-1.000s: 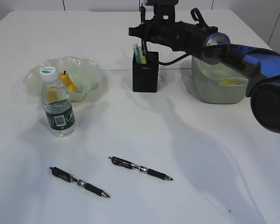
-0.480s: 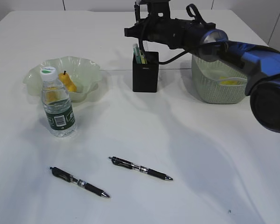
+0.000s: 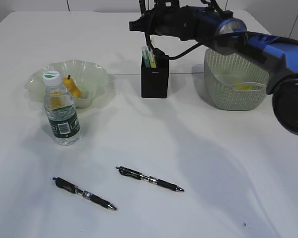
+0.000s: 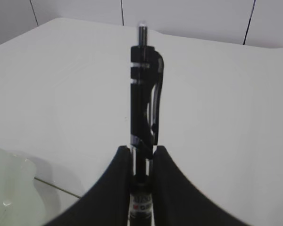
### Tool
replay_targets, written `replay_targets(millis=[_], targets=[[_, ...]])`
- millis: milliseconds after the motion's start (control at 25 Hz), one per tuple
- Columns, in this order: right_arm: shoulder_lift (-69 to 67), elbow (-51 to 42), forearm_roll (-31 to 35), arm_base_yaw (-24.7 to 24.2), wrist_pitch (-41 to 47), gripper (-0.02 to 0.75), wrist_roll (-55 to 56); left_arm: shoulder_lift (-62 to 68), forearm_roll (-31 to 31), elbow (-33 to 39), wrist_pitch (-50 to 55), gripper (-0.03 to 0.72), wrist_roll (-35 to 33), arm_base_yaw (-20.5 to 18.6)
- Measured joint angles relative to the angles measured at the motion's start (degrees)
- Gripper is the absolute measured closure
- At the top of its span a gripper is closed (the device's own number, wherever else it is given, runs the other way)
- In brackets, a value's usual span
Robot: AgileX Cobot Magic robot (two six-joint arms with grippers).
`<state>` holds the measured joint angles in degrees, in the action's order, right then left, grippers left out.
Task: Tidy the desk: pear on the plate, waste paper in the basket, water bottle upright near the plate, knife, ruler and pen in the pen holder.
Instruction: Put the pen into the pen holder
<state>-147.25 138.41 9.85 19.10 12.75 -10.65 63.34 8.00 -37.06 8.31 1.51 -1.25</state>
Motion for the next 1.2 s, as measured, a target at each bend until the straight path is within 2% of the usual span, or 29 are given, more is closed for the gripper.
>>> replay_targets(millis=[1000, 1200], targets=[[3.0, -1.0, -1.9, 0.0, 0.0, 0.665, 0.0, 0.0, -2.0, 0.0, 0.0, 0.286, 0.0, 0.4], [3.9, -1.1, -4.4, 0.0, -5.4, 0.665, 0.0, 0.0, -2.0, 0.0, 0.0, 0.286, 0.0, 0.4]])
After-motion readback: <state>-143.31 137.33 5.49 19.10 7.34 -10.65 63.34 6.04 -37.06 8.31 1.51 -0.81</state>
